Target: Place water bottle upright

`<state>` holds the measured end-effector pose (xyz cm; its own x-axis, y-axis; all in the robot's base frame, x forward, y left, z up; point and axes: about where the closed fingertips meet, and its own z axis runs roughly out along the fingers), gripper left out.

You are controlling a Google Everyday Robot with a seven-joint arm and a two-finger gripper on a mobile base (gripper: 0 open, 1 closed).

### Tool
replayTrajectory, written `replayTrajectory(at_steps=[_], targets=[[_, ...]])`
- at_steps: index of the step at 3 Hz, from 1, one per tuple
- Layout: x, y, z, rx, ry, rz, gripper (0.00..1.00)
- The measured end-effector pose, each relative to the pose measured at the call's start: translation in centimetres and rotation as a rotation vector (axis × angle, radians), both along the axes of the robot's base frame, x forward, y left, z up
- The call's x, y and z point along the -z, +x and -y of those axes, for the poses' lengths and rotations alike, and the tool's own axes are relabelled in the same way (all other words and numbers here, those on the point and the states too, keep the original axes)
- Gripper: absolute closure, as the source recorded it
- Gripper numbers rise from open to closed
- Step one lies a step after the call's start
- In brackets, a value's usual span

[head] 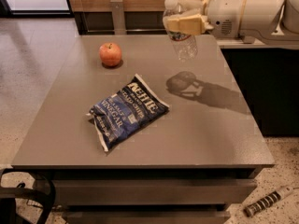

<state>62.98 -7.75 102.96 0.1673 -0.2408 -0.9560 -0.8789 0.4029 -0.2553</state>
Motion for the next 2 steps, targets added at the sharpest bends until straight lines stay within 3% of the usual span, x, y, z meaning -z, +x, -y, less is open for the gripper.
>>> replayTrajectory(at_steps=[2], targets=[[3.2, 0.9, -1.6, -0.017, 0.106, -0.102, 1.00]])
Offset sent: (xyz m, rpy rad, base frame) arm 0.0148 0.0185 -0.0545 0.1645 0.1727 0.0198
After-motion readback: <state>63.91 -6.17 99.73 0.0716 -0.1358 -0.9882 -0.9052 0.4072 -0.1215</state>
